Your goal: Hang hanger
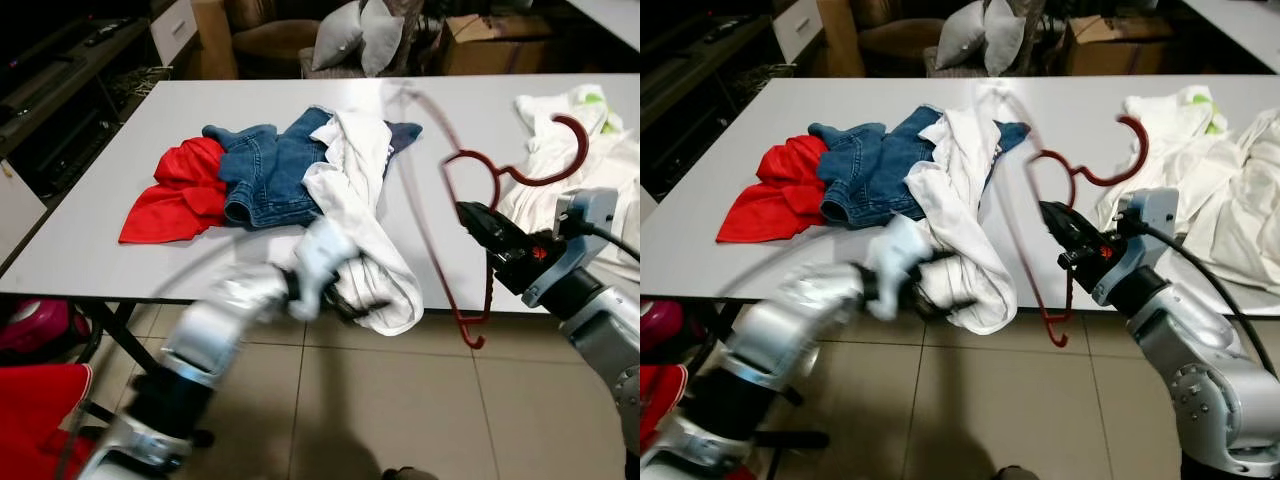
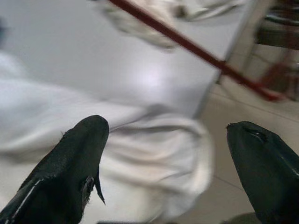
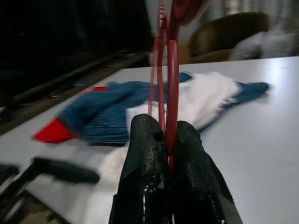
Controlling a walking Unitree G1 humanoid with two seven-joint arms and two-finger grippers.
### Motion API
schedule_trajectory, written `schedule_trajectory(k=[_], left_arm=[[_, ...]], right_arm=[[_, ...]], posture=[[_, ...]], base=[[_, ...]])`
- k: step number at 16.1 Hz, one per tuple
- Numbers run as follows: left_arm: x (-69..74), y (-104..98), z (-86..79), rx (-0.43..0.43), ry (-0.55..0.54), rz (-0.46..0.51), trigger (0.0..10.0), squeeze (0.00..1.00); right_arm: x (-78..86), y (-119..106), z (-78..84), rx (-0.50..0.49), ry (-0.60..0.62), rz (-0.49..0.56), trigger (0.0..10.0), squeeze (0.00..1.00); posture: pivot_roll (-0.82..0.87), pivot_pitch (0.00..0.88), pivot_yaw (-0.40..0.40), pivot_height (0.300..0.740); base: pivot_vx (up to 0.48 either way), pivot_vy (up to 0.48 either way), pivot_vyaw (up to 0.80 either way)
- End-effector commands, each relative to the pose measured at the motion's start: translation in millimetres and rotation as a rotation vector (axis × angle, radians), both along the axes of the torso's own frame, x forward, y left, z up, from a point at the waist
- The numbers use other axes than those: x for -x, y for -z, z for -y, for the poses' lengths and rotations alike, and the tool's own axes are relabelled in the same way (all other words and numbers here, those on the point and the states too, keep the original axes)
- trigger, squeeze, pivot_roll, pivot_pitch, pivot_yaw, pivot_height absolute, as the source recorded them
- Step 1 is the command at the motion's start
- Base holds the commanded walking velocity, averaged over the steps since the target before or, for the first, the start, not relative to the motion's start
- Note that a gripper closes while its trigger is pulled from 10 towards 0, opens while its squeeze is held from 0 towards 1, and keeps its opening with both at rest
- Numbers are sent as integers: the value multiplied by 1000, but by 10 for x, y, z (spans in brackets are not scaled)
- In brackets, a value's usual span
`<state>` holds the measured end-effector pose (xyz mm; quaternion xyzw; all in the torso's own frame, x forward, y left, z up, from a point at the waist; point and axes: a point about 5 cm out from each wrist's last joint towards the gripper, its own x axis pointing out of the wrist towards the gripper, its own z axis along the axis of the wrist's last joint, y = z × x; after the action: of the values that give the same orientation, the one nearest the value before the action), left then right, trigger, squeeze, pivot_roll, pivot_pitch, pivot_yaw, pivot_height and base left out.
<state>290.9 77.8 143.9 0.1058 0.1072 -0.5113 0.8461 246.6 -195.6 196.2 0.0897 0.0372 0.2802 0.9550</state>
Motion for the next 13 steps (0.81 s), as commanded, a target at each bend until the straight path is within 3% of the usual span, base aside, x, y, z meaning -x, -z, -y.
schedule_trajectory(k=[1,4,6,7,8,9,11,13], left_arm=[[-44,71,-241,-55,-127,12,10000,1000],[-76,255,-339,-133,-222,25,10000,1000],[-70,412,-209,-160,-235,26,10000,941],[-46,421,-96,-131,-201,55,10000,835],[-25,404,-48,-102,-180,68,10000,306],[13,397,13,-88,-131,98,10000,59],[56,422,62,-117,-58,145,10000,0],[19,539,213,-177,-6,179,10000,0]], right_arm=[[33,-29,-54,16,-131,-25,10000,0],[-81,-15,-57,-7,-95,-27,10000,0],[-110,84,-111,-51,-98,-89,10000,0],[-105,168,-116,-29,-101,-135,10000,0],[-100,198,-99,-19,-91,-148,10000,0],[-100,251,-61,-10,-57,-164,10000,0],[-105,328,-18,-28,6,-180,10000,0],[-53,634,-5,-34,70,-311,10000,0]], posture=[[-45,0,8,740],[-44,0,-13,740],[-37,0,-21,740],[-41,0,-14,740],[-45,0,-6,740],[-48,0,3,740],[-53,0,13,740],[-52,0,23,740]], base=[[0,0,0],[0,0,0],[0,0,0],[0,0,0],[0,0,0],[0,0,0],[0,0,0],[0,0,0]])
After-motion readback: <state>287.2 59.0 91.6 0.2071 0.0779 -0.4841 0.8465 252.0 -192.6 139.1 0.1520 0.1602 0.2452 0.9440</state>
